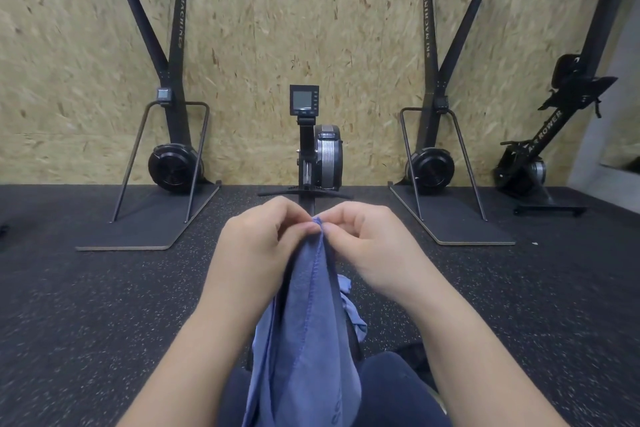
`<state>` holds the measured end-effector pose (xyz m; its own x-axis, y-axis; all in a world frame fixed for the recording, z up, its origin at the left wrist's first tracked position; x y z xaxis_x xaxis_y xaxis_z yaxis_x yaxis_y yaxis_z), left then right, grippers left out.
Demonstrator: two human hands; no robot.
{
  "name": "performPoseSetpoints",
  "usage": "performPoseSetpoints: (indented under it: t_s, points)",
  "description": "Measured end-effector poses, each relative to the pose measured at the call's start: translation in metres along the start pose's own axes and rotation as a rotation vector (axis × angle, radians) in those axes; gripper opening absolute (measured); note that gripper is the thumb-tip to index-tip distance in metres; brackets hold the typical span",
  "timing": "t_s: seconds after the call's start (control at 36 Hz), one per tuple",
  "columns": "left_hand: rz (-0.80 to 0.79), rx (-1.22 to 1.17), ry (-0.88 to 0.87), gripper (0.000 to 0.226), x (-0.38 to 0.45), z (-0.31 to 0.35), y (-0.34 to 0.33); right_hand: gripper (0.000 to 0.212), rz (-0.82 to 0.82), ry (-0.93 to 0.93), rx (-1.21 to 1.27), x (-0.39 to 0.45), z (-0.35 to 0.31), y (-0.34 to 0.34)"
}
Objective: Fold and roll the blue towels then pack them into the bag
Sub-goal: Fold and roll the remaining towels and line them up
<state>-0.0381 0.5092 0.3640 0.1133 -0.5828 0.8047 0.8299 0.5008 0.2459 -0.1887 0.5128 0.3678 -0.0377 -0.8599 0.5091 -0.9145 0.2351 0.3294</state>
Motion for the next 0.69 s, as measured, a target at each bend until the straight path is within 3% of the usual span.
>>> performPoseSetpoints:
  t_s: [0.25,0.33,0.42,0.47,0.69]
  points:
    - [-0.01,-0.068,0.062,0.012,-0.002,0.002,-0.002,0.015,-0.053,0.007,0.028,0.001,0.001,0.004]
    - [-0.008,-0.128,0.138,0.019,0.0,0.001,-0.003,0.019,-0.088,-0.027,0.107,0.0,0.004,0.002]
    - [-0.021,-0.169,0.166,0.021,0.003,-0.002,-0.006,0.002,-0.1,-0.048,0.223,0.0,0.008,0.006]
    - [-0.055,-0.182,0.165,0.019,0.004,-0.002,-0.01,0.011,-0.1,-0.062,0.291,0.0,0.01,0.006]
    - [-0.15,-0.179,0.08,0.029,0.004,-0.006,-0.02,0.016,0.073,-0.044,0.279,0.008,0.025,0.004]
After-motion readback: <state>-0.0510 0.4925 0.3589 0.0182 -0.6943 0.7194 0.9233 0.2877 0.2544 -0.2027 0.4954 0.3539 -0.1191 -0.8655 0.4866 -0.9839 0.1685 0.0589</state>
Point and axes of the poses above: each hand's wrist, its own x-axis towards the middle knuckle, its own y-axis out of the back of the hand, z = x × y, the point moved 2 cm from there along x, towards the middle knuckle, and after that the axes turned 11 degrees about z, right-handed, at the moved point
